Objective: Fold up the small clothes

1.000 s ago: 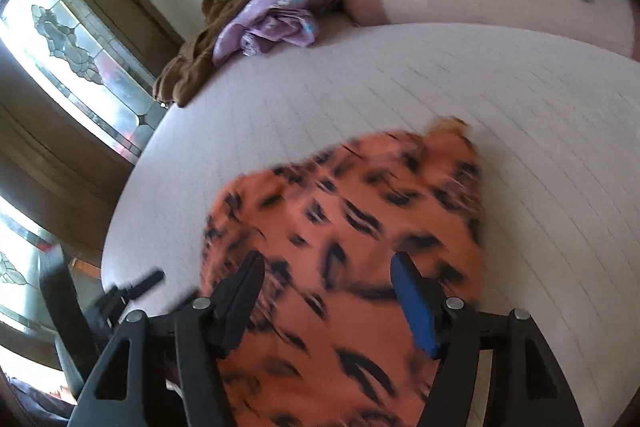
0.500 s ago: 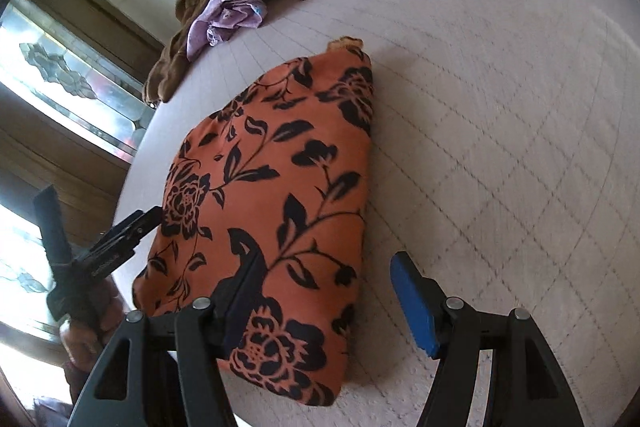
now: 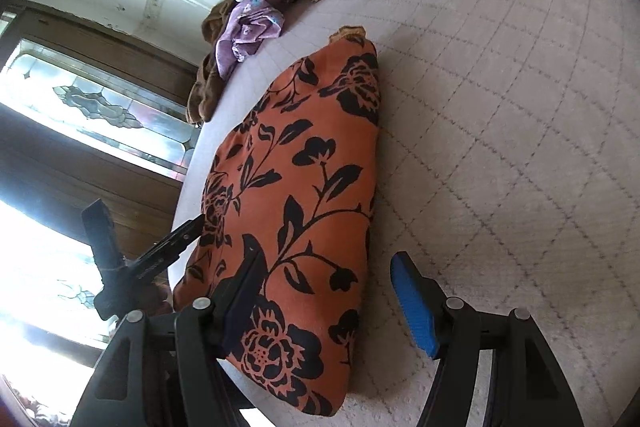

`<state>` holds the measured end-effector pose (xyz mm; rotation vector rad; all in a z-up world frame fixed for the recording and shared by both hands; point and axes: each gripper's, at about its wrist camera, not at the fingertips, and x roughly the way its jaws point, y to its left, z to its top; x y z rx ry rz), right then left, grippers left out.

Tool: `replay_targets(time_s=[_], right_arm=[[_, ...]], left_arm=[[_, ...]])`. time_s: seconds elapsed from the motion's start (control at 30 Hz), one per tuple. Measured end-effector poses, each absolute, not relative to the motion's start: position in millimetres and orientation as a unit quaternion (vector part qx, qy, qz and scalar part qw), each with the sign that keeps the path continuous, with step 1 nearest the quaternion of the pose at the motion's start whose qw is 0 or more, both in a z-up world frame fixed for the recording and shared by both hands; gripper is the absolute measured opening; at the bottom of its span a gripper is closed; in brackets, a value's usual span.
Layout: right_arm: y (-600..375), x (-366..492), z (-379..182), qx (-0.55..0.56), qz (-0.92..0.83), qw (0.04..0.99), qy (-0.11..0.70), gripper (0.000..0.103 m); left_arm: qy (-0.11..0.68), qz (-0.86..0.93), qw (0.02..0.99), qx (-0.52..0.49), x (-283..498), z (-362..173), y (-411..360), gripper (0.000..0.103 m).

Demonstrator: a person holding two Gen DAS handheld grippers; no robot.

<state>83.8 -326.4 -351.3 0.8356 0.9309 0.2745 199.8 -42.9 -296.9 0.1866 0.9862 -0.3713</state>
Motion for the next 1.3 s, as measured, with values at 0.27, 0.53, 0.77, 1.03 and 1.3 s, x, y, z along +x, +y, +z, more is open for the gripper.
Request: replay_targets(time_s=[0.27, 0.53, 0.77, 1.03, 1.3], right_arm=[[-320, 98, -363, 0.406, 0.154, 0.791, 0.431, 0.070], [-306, 94, -339, 0.362, 0.110, 0.828, 0.414, 0.069], [-270, 87, -312, 0.249, 0.094, 0.872, 0.410, 0.045], [-271, 71, -306, 0.261, 0.092, 0.878, 0.390, 0.044], [-289, 63, -300, 0.275, 0.081, 0.881, 0.377, 0.055]], left_arm=[[0.476, -0.183, 0.856, 0.082, 206, -301, -43, 0.080], [0.446, -0.244, 0.861, -0.019, 203, -276, -15, 0.080], [0.505, -0.202, 0.837, 0.063, 206, -314, -31, 0.082], [0.469, -0.197, 0.857, 0.080, 190, -305, -35, 0.082], [0.458, -0.197, 0.862, 0.087, 183, -305, -39, 0.082]])
